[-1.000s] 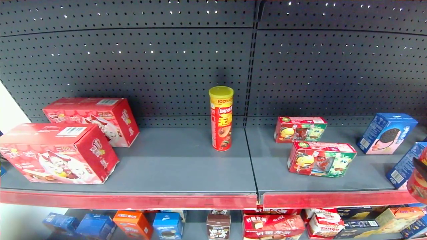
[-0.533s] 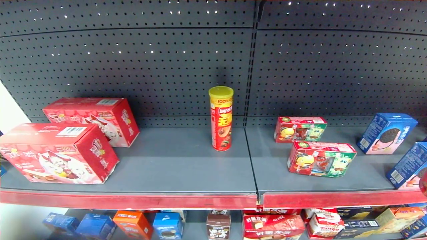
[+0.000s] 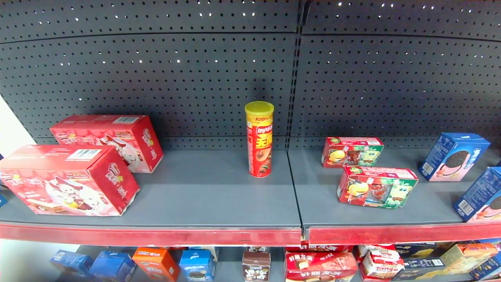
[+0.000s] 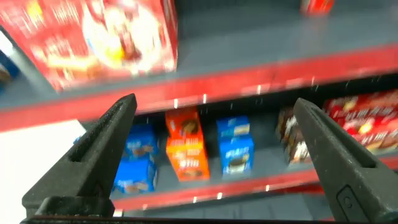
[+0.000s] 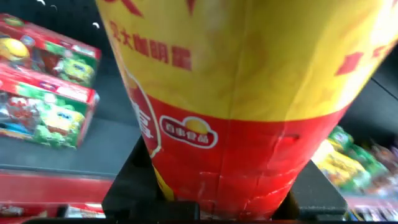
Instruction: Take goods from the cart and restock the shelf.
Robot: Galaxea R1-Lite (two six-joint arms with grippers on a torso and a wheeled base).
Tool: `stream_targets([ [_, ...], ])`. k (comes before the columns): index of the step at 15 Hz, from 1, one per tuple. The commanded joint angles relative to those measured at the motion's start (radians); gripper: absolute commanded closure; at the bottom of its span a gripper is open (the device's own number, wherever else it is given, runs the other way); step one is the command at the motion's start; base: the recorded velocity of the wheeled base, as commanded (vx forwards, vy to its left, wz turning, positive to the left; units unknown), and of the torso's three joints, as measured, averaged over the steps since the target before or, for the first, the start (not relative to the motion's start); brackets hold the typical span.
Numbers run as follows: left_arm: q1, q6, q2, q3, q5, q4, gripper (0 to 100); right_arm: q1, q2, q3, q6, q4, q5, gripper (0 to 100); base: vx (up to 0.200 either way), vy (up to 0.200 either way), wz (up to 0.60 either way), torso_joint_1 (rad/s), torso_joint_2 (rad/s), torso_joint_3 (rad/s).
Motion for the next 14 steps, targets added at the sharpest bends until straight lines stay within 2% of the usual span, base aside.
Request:
stream_targets([
  [1,-0.02,-0.092,0.352,-0.33,-0.029,-0.007,0,-0.015,-0.168,-0.085,0.005,0.18,-0.037,100,0.0,0.0,0.0,0.0,0.0,0.0],
  [4,-0.083,-0.094,0.561,-0.43,-0.042,-0.015,0,-0.062,-0.275,-0.144,0.005,0.342,-0.063,100,0.0,0.0,0.0,0.0,0.0,0.0],
  [5,-0.106,-0.094,0.612,-0.437,-0.044,-0.018,0,-0.087,-0.295,-0.148,0.006,0.355,-0.063,100,0.0,0.0,0.0,0.0,0.0,0.0],
  [7,-0.187,-0.097,0.705,-0.436,-0.047,-0.087,0,-0.113,-0.316,-0.165,0.005,0.358,-0.067,100,0.0,0.0,0.0,0.0,0.0,0.0],
  [8,-0.207,-0.101,0.753,-0.439,-0.047,-0.117,0,-0.145,-0.322,-0.179,0.005,0.368,-0.089,100,0.0,0.0,0.0,0.0,0.0,0.0],
  [10,-0.23,-0.103,0.814,-0.437,-0.049,-0.144,0,-0.205,-0.327,-0.214,0.005,0.412,-0.098,100,0.0,0.0,0.0,0.0,0.0,0.0],
  [11,-0.235,-0.103,0.843,-0.437,-0.072,-0.145,0,-0.229,-0.329,-0.243,0.005,0.446,-0.1,100,0.0,0.0,0.0,0.0,0.0,0.0],
  [12,-0.229,-0.103,0.869,-0.442,-0.136,-0.148,0,-0.252,-0.33,-0.27,0.005,0.477,-0.1,100,0.0,0.0,0.0,0.0,0.0,0.0],
  [13,-0.219,-0.103,0.895,-0.442,-0.164,-0.157,0,-0.262,-0.329,-0.289,0.005,0.512,-0.1,100,0.0,0.0,0.0,0.0,0.0,0.0],
  [14,-0.209,-0.103,0.921,-0.439,-0.167,-0.171,0,-0.262,-0.326,-0.302,0.005,0.541,-0.1,100,0.0,0.0,0.0,0.0,0.0,0.0],
])
